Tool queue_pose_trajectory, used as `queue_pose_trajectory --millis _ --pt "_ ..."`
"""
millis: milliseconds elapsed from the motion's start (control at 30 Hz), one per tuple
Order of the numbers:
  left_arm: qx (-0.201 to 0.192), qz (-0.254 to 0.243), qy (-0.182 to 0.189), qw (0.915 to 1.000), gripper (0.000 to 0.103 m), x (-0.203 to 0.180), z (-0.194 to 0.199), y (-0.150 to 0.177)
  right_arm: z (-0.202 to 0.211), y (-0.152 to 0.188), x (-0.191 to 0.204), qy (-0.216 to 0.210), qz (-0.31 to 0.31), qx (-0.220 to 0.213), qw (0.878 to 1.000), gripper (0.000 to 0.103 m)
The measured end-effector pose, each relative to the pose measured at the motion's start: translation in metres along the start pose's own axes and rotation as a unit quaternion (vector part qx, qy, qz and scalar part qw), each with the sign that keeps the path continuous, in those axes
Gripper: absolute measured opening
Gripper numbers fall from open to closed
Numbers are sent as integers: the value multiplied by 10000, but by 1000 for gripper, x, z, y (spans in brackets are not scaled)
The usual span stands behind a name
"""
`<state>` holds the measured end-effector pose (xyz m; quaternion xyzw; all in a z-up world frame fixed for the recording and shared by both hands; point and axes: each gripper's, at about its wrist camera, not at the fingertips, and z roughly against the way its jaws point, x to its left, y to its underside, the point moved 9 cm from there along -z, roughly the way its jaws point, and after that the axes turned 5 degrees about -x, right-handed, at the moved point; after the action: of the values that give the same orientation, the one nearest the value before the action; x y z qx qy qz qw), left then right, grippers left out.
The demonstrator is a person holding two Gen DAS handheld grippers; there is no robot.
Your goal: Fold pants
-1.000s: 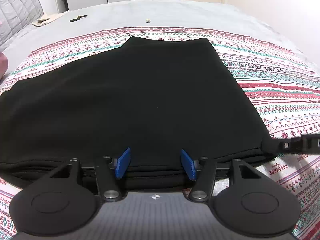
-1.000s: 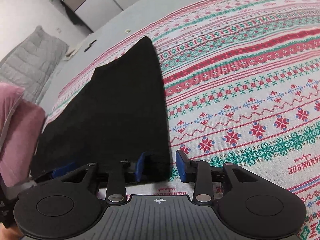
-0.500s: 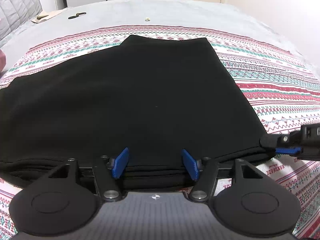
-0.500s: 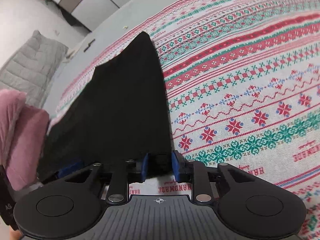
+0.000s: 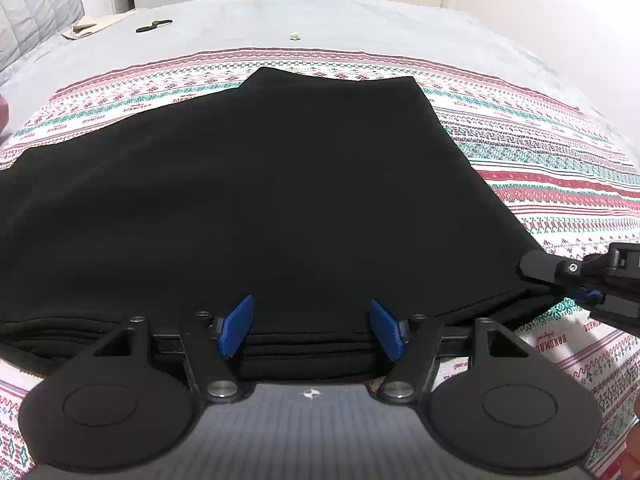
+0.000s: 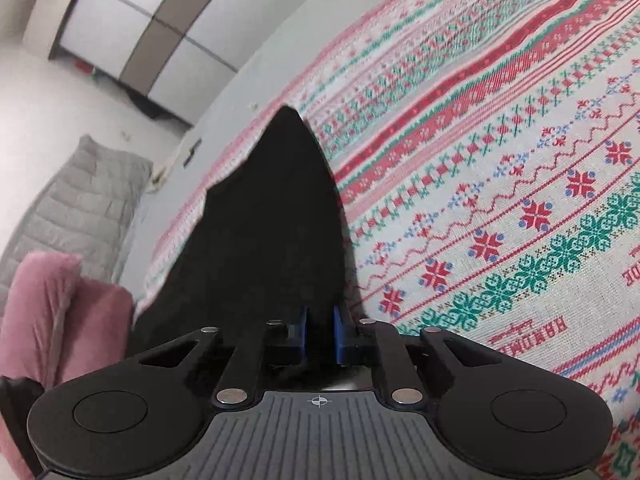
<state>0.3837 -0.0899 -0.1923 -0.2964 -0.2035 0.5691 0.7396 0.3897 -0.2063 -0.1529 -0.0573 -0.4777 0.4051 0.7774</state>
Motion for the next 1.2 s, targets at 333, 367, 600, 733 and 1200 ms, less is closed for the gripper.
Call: queue_pose_trajectory --millis 333,367,600,733,1200 --pt "58 253 180 9995 93 5 2 -1 14 -13 18 287 585 -301 9974 7" --pt "71 286 203 9994 93 6 2 -1 15 -13 19 309 619 -295 9972 7" --pt "143 11 66 9999 93 4 0 3 11 -5 16 478 880 -136 9949 7" --pt "129 -44 67 9999 93 3 2 3 -4 3 -4 573 653 286 9958 15" --pt "-285 329 -67 9990 93 8 13 -34 -14 -2 -14 108 -61 400 9991 26"
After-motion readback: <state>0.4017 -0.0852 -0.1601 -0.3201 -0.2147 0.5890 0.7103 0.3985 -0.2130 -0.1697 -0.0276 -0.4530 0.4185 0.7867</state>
